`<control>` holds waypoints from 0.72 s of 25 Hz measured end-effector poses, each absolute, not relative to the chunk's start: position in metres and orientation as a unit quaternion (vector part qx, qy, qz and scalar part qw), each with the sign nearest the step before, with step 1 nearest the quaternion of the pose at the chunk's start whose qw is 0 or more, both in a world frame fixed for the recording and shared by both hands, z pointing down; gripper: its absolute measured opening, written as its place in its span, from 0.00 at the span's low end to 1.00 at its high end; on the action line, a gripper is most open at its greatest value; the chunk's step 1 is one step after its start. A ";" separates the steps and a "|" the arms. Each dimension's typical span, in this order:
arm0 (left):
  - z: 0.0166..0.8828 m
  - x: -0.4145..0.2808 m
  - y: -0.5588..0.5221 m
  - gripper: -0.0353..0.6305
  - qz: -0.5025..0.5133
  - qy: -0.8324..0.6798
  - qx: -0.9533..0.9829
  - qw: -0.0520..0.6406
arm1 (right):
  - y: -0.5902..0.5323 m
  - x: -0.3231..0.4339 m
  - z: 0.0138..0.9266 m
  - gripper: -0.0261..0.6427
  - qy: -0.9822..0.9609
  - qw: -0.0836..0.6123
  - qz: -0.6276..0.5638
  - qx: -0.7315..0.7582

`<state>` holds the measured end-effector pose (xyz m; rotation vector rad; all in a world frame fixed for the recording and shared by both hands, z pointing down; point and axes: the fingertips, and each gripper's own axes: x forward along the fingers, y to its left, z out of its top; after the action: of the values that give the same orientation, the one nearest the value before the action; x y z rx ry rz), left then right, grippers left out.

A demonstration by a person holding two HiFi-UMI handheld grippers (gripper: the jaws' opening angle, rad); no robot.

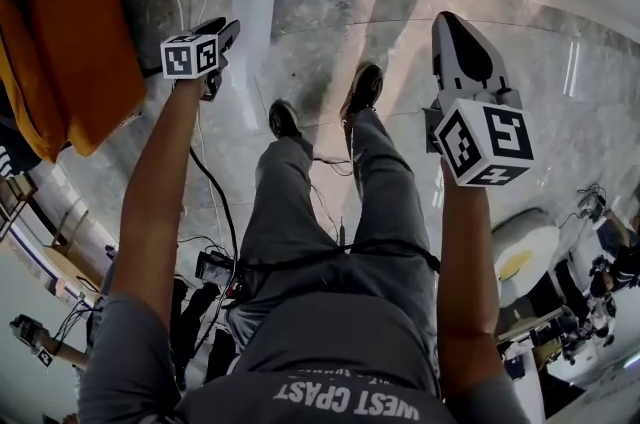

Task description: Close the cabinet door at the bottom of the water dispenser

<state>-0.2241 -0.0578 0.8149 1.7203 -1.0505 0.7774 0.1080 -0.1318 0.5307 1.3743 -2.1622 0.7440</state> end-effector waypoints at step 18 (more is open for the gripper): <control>0.837 -0.210 -0.053 0.27 0.275 -0.433 0.685 0.517 | -0.132 0.131 0.556 0.08 -0.770 0.236 0.293 0.516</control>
<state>-0.2101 -0.0529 0.8373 1.6452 -1.0384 0.6595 0.1307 -0.1317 0.5564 1.4141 -2.1118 0.8030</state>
